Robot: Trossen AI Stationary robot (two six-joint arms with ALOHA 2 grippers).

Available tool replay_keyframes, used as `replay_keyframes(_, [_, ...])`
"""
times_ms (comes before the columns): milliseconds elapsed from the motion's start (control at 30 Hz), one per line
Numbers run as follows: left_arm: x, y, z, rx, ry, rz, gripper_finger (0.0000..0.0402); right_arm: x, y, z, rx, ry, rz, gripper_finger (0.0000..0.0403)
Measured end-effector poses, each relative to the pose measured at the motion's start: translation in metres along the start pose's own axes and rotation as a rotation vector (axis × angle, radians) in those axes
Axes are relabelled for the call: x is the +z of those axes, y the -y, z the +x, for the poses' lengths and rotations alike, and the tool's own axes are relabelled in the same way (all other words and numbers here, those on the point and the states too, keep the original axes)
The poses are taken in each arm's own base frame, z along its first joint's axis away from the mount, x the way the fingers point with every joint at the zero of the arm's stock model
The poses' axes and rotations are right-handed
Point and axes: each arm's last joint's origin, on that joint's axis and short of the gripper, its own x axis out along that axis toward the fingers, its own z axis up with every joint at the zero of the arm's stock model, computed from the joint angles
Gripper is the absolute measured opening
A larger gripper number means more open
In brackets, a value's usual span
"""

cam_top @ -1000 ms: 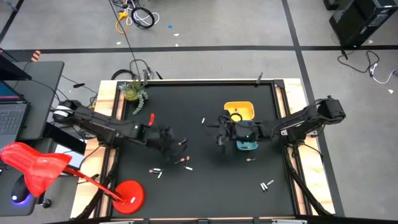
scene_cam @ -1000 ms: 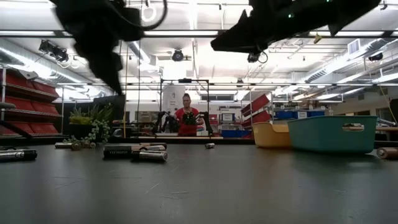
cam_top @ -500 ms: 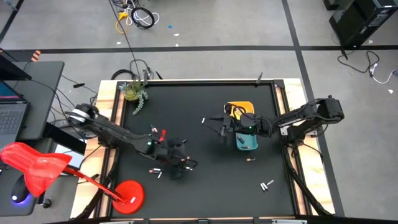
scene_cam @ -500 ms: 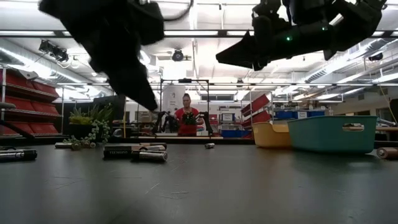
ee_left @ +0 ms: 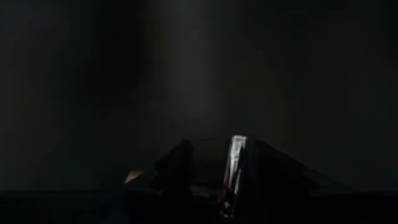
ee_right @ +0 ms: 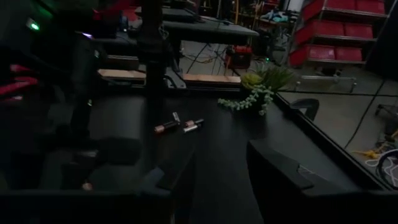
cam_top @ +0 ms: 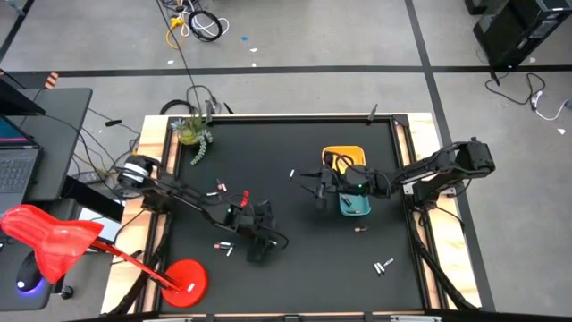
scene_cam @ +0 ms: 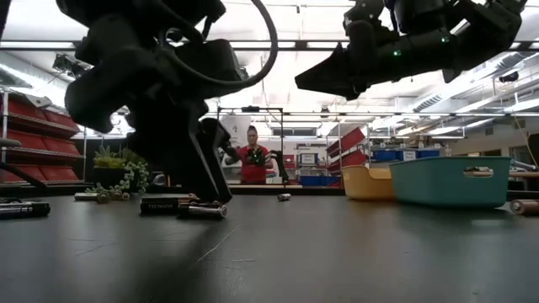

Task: Sort batteries
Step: Put the silver black battery into the yellow bin

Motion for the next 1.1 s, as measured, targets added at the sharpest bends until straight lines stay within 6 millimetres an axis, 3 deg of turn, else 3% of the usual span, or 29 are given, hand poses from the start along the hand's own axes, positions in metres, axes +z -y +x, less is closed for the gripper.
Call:
replay_keyframes(267, [-0.001, 0.000, 0.002, -0.009, -0.011, 0.011, 0.0167, 0.000, -0.004, -0.001, -0.006, -0.002, -0.001, 0.0151])
replay_keyframes(533, [-0.010, -0.001, 0.017, 0.015, -0.053, 0.016, 0.0157, 0.000, -0.004, -0.001, -0.007, -0.001, -0.001, 0.0151])
replay_keyframes(667, [-0.012, -0.002, 0.020, 0.046, -0.061, 0.018, 0.0117, 0.000, -0.004, -0.001, -0.008, -0.001, 0.000, 0.0151])
replay_keyframes(867, [-0.014, -0.004, 0.020, 0.102, -0.069, 0.024, 0.0014, 0.000, -0.004, -0.001, -0.008, 0.000, 0.000, 0.0151])
replay_keyframes(1100, [-0.014, -0.005, 0.021, 0.164, -0.063, 0.050, 0.0002, 0.000, -0.004, -0.001, -0.008, -0.006, 0.001, 0.0151])
